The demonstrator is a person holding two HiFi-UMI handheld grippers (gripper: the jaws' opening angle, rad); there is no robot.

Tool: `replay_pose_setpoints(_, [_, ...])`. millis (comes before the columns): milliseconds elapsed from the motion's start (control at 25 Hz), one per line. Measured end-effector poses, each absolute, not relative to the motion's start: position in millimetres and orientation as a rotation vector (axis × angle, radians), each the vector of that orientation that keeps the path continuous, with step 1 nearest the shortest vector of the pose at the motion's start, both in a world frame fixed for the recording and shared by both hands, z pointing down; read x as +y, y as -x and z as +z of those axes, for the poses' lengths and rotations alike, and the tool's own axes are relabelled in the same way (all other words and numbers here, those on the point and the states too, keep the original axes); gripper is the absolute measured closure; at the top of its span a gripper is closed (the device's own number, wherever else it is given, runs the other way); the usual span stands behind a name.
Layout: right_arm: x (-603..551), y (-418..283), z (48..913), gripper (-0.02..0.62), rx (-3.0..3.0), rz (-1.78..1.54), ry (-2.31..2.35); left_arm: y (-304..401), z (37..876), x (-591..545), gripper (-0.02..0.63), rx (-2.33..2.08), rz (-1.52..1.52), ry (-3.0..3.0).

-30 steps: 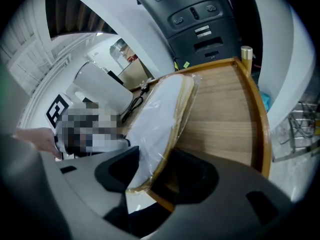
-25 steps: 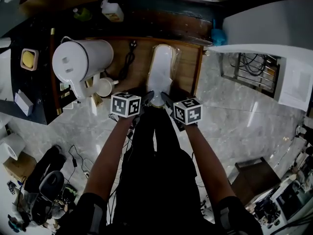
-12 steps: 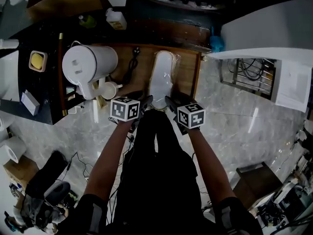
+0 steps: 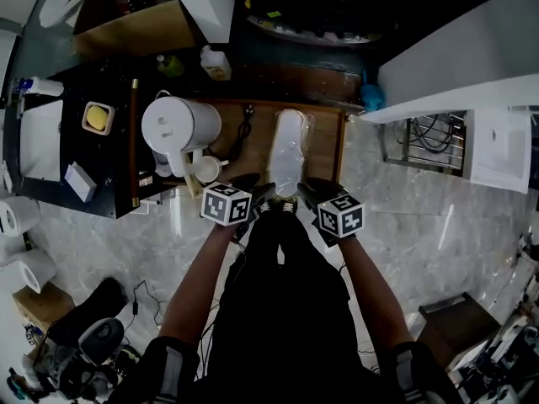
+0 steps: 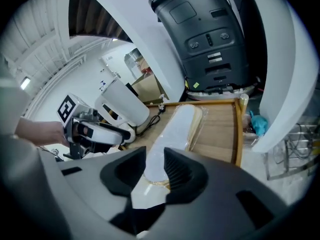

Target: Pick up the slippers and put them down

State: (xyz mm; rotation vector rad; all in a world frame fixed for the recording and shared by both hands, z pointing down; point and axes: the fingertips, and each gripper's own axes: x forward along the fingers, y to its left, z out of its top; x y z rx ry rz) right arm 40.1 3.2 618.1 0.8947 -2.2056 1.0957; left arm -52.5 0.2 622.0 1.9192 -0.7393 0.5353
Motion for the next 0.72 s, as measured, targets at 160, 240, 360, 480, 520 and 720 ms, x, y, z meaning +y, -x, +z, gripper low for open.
replay_pose_setpoints(160, [9.9,-39.3,595.1,0.531,-2.242,1.033,-0.922,50.1,594.2,11.2,0.42,-0.73,0.512,-1.99])
replay_pose_setpoints(240, [13.2,-39.0,583.6,0.554,-2.261,1.018,-0.937,47.8,581.5,17.0,0.452,-0.729,0.497,-2.02])
replay_pose_setpoints(360, [17.4,-38.5,566.9,0.574,-2.279,1.0,-0.946,40.9,565.6,26.6,0.474,-0.717,0.498,-2.062])
replay_pose_setpoints(480, [22.1,-35.5,548.8,0.586,-2.298,0.948,-0.943,35.1,546.2,34.5,0.512,-0.71,0.49,-2.122])
replay_pose_setpoints(520, [23.7,-34.1,542.5,0.586,-2.31,0.925,-0.941,34.2,539.1,35.6,0.527,-0.714,0.48,-2.14])
replay_pose_setpoints(720, [35.9,-28.2,516.2,0.588,-2.369,0.857,-0.928,31.9,506.4,40.1,0.578,-0.741,0.411,-2.208])
